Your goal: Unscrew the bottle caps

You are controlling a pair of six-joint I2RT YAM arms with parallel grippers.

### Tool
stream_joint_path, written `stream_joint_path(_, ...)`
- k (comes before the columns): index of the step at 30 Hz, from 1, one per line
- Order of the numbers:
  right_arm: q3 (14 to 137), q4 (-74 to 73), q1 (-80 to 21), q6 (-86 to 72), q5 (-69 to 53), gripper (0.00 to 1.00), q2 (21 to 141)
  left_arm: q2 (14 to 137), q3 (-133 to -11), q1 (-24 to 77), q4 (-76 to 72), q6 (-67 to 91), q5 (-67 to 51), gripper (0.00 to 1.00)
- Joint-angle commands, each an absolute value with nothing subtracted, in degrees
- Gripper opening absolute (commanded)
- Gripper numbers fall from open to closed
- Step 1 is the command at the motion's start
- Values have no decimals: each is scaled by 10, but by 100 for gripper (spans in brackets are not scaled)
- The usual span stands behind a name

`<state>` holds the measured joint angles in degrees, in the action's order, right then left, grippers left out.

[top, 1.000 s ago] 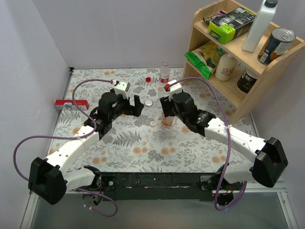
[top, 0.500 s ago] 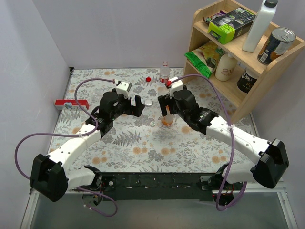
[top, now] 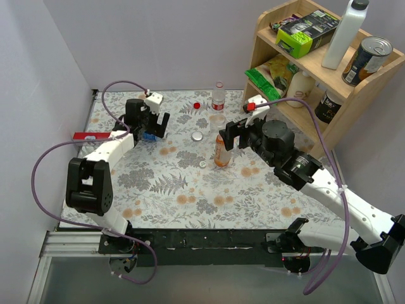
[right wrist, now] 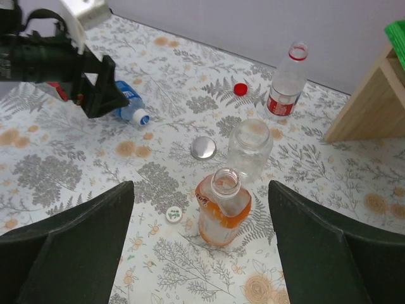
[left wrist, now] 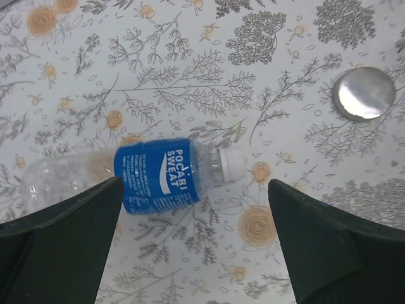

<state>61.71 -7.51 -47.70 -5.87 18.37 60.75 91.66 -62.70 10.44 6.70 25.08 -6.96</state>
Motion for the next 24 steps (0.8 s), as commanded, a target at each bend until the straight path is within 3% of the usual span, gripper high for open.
stream_joint_path(1, 608, -51, -479, -70, 142, 93, 580, 954, -673, 98, 92, 87, -112, 98)
stream_joint_path(11, 583, -60, -479, -89, 112, 92, 545, 984, -710, 67, 156, -19, -199, 98)
stream_joint_path(24, 578, -76, -479, -90, 105, 92, 504, 1040, -724, 65, 170, -66, -141, 98)
